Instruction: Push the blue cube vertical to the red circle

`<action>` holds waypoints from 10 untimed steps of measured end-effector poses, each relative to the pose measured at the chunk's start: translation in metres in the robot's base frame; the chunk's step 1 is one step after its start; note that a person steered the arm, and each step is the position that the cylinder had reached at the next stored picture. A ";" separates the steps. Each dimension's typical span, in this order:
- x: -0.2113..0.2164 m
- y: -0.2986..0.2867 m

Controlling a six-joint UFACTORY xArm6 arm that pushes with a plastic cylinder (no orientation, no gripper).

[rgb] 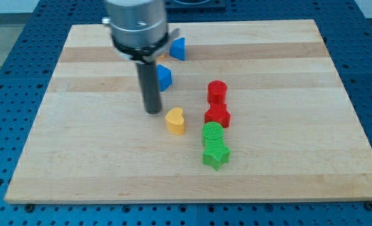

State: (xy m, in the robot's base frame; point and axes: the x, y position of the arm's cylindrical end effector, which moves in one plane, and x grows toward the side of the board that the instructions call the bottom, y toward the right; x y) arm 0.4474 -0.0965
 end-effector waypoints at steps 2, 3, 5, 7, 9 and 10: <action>-0.064 -0.003; -0.064 0.009; -0.102 0.097; -0.102 0.095; -0.064 0.091; -0.037 0.072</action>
State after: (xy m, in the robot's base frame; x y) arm 0.4107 -0.0245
